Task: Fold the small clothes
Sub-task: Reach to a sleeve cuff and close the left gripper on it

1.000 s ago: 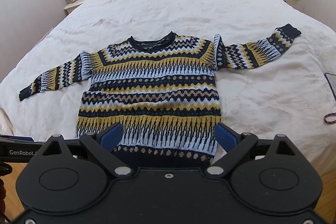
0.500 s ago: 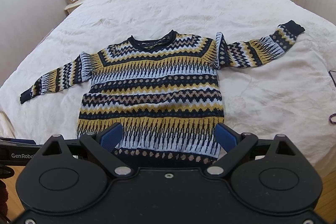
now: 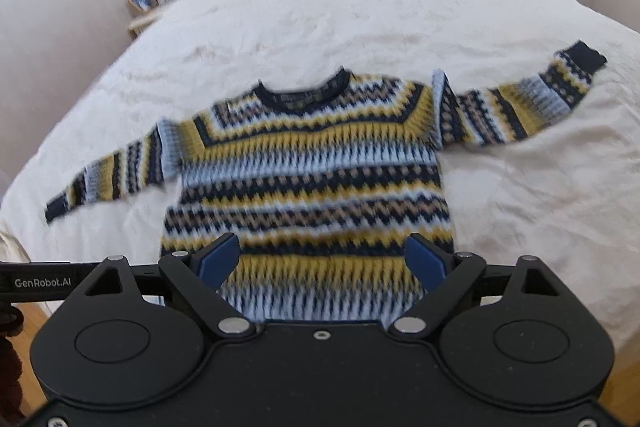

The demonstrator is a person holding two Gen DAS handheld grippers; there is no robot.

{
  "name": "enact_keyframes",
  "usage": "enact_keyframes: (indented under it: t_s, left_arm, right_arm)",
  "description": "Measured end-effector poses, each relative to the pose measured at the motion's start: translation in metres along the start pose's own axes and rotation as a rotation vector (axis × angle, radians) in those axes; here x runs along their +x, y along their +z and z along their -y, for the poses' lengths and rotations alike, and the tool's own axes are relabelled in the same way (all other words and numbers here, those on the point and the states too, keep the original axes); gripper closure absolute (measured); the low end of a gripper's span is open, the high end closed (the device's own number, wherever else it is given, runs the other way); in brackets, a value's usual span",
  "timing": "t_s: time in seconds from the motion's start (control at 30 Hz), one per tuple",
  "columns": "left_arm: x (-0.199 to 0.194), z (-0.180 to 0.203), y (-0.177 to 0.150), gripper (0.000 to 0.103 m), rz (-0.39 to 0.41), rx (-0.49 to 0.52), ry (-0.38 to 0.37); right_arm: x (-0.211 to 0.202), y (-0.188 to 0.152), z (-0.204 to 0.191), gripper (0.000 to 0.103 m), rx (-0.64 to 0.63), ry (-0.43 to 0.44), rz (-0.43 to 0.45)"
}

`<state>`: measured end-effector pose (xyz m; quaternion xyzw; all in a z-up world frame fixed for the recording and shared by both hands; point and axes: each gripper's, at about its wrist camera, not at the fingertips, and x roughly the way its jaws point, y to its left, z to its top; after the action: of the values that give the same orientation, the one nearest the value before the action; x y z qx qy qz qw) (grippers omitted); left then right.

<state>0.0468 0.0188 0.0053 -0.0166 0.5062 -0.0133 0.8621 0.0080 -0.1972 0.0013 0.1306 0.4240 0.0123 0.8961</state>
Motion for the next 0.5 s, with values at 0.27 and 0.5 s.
enact_keyframes:
  t_s: [0.27,0.5]
  left_arm:
    - [0.014,-0.021,0.040,0.024,0.162,-0.057,-0.050]
    - [0.038,-0.055,0.065,0.024,0.245,-0.140,-0.144]
  right_arm:
    - [0.011,0.036,-0.009,0.012,-0.009,0.021,0.221]
    - [0.028,0.059,-0.022,0.007,-0.045,0.017,0.365]
